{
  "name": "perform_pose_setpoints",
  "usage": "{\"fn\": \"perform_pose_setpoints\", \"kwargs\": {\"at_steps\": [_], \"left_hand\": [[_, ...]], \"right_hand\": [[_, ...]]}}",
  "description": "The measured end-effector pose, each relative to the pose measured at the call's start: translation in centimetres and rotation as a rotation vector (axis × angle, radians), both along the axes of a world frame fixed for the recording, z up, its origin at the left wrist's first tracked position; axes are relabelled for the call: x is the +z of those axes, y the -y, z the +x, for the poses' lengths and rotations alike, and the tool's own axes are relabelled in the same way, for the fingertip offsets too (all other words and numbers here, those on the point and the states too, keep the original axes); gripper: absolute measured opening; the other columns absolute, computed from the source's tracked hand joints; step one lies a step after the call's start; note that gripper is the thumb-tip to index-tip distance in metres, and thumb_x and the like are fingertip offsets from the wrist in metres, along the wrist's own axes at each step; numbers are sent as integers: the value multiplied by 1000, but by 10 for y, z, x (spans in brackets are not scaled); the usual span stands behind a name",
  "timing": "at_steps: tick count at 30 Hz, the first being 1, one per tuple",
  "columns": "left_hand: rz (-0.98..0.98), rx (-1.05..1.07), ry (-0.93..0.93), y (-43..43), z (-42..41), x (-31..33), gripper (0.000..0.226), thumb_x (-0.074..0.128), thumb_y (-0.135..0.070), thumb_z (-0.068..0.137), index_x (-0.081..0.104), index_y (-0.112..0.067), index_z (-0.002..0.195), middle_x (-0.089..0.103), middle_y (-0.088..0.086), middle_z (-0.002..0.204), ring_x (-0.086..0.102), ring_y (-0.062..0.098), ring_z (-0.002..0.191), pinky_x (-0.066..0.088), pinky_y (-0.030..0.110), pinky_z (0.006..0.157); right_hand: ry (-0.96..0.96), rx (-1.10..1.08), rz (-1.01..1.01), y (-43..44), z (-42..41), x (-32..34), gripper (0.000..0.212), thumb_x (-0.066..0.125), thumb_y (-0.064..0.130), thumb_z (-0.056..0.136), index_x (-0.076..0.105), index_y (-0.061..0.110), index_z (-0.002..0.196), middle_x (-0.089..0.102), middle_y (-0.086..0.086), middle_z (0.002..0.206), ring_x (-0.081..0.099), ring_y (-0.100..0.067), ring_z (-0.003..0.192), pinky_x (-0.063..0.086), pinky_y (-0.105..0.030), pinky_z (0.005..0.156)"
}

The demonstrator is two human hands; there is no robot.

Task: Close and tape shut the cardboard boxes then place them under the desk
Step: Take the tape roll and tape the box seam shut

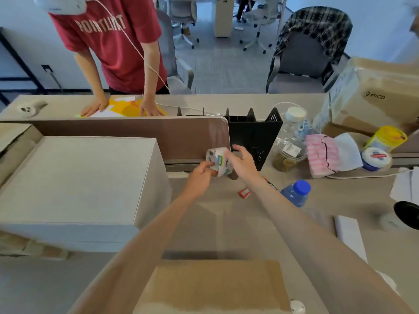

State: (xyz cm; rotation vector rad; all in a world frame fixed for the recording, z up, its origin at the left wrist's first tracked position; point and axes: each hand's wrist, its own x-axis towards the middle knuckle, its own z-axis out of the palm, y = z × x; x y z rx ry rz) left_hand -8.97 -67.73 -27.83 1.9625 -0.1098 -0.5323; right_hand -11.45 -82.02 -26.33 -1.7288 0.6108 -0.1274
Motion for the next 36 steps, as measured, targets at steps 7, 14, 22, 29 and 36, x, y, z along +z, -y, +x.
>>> {"fn": "perform_pose_setpoints", "kwargs": {"at_steps": [7, 14, 22, 29, 36], "left_hand": [[-150, 238, 140, 4, 21, 21, 23, 43, -23, 98, 63, -20, 109, 64, -1, 105, 59, 17, 102, 42, 26, 81], [-288, 284, 181, 26, 46, 58, 18, 60, -37, 91, 63, -26, 104, 65, -9, 101, 61, 10, 100, 53, 37, 91], [-235, 356, 215, 30, 55, 79, 6, 62, -24, 91, 65, -21, 95, 70, -3, 91, 61, 6, 80, 53, 30, 81], [-111, 322, 335, 30, 59, 92, 10, 63, -19, 89, 70, -16, 96, 67, -7, 85, 61, 5, 80, 53, 26, 82], [-122, 129, 479, 52, 45, 117, 5, 62, -20, 90, 66, -18, 90, 63, -12, 79, 58, 0, 74, 42, 14, 66]], "right_hand": [[98, 43, 69, -3, -2, -9, 29, 60, 35, 95, 65, 22, 120, 63, -7, 115, 62, -7, 83, 44, -11, 50], [120, 15, 153, -2, -13, -3, 12, 64, 28, 91, 70, 27, 102, 67, -9, 112, 65, -11, 84, 50, -23, 61], [116, 7, 226, -11, -22, 7, 16, 63, 28, 93, 68, 21, 107, 67, -2, 101, 64, -12, 86, 49, -22, 61], [107, 11, 235, -17, -25, 18, 15, 58, 31, 97, 65, 24, 107, 64, 5, 91, 61, -7, 81, 47, -21, 66], [145, -33, 229, -4, -39, 33, 24, 55, 32, 98, 66, 17, 114, 65, 4, 89, 61, -3, 75, 47, -13, 56]]}}
